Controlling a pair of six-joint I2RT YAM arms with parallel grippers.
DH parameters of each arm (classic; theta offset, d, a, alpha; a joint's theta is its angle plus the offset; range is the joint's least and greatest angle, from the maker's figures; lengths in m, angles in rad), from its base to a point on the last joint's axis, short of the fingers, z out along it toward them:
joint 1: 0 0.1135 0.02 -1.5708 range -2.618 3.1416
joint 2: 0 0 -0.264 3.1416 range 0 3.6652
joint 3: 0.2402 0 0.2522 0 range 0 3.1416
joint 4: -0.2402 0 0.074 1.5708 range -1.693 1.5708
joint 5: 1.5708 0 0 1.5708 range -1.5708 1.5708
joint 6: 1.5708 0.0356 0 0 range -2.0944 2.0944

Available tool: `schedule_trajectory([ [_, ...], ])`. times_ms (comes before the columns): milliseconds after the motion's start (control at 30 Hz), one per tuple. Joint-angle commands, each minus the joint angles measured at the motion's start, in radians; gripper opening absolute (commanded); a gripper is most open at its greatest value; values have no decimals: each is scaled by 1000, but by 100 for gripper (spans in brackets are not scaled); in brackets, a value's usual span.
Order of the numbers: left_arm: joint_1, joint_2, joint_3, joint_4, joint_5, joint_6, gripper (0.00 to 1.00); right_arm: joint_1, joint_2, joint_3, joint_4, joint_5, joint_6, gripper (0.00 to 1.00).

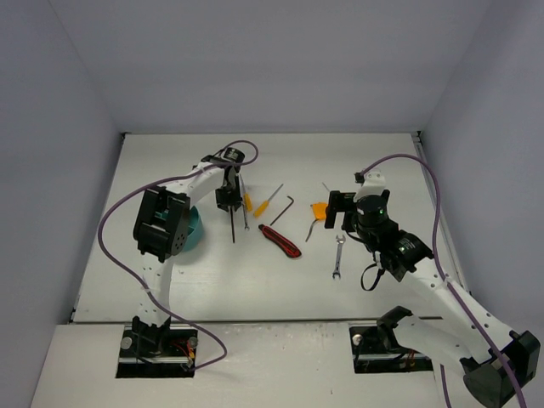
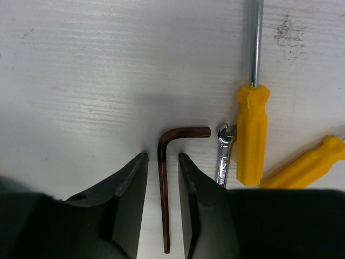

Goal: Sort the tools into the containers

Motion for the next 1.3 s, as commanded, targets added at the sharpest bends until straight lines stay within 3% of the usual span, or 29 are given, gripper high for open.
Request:
schedule_trajectory([
  [0,6,8,18,-10,3,-19,18,7,6,5,62,44,5,100],
  [67,3,8,12,-6,-6,-18,1,6,4,6,61,42,7,100],
  [100,3,8,9,-5,-13,-18,0,5,4,6,61,42,7,100],
  [333,-14,-100,-4,20,-58,2,0,7,-1,12,61,27,4,100],
  [667,-26,-504,-35,156,-160,70,0,9,-16,16,60,10,1,100],
  [867,13,-800,-207,258,-328,161,0,12,-40,25,61,-23,-1,100],
  [900,36,-870,-333,359,-372,197,0,12,-44,25,62,-29,-1,100],
  [1100,241,-1133,-638,573,-356,226,0,13,-58,22,61,-45,-1,100],
  [1267,310,-1192,-775,717,-360,283,0,15,-71,16,62,-44,0,100],
])
